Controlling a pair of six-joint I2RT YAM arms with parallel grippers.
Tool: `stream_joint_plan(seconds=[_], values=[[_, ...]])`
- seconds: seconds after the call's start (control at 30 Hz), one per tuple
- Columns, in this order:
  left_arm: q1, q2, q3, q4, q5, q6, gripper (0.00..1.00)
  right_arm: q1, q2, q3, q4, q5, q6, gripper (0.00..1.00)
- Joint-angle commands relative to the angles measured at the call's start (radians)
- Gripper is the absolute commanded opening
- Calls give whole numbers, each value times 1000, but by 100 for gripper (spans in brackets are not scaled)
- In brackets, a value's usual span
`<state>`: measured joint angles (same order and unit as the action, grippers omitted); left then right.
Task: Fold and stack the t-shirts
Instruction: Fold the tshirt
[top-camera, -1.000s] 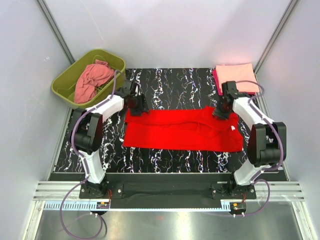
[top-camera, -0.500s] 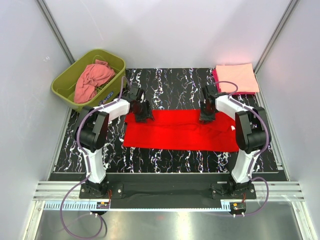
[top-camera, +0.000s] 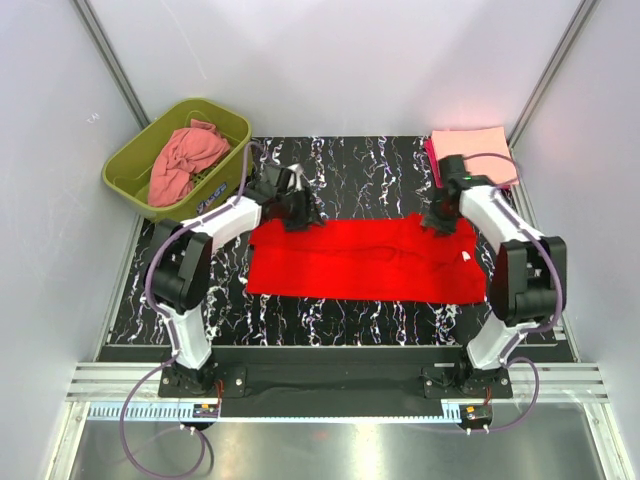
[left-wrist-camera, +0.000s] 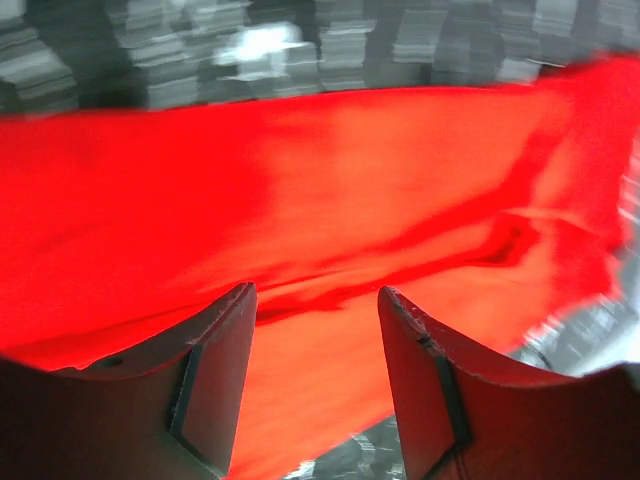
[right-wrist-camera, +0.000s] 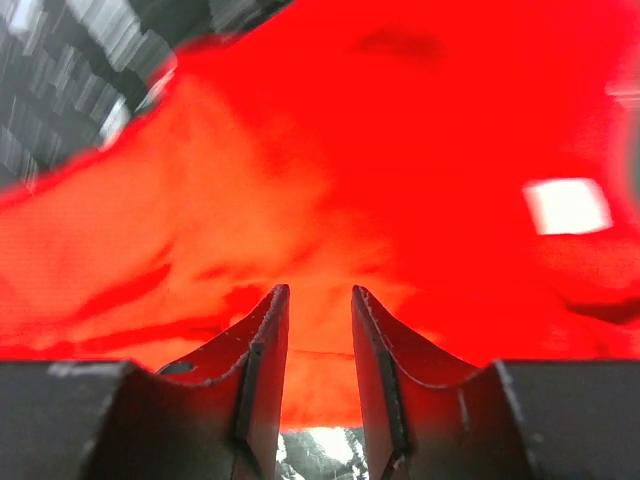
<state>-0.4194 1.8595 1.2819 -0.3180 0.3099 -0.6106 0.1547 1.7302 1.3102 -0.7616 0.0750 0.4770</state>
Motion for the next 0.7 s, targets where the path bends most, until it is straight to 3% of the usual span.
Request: stream_joint_plan(seconds=[0.0, 0.2, 0.43, 0.67], values=[[-80, -5, 108, 125, 182, 8, 57, -179, -64, -20, -51, 49, 104, 39], [-183, 107, 192, 232, 235, -21, 58, -308, -34, 12, -31, 74, 100, 40], [-271, 294, 304, 234, 216, -38, 58, -339, -10, -55, 47, 40, 169, 44], [-305, 385, 405, 208, 206, -44, 60, -353, -43, -135, 151, -14, 248, 50]])
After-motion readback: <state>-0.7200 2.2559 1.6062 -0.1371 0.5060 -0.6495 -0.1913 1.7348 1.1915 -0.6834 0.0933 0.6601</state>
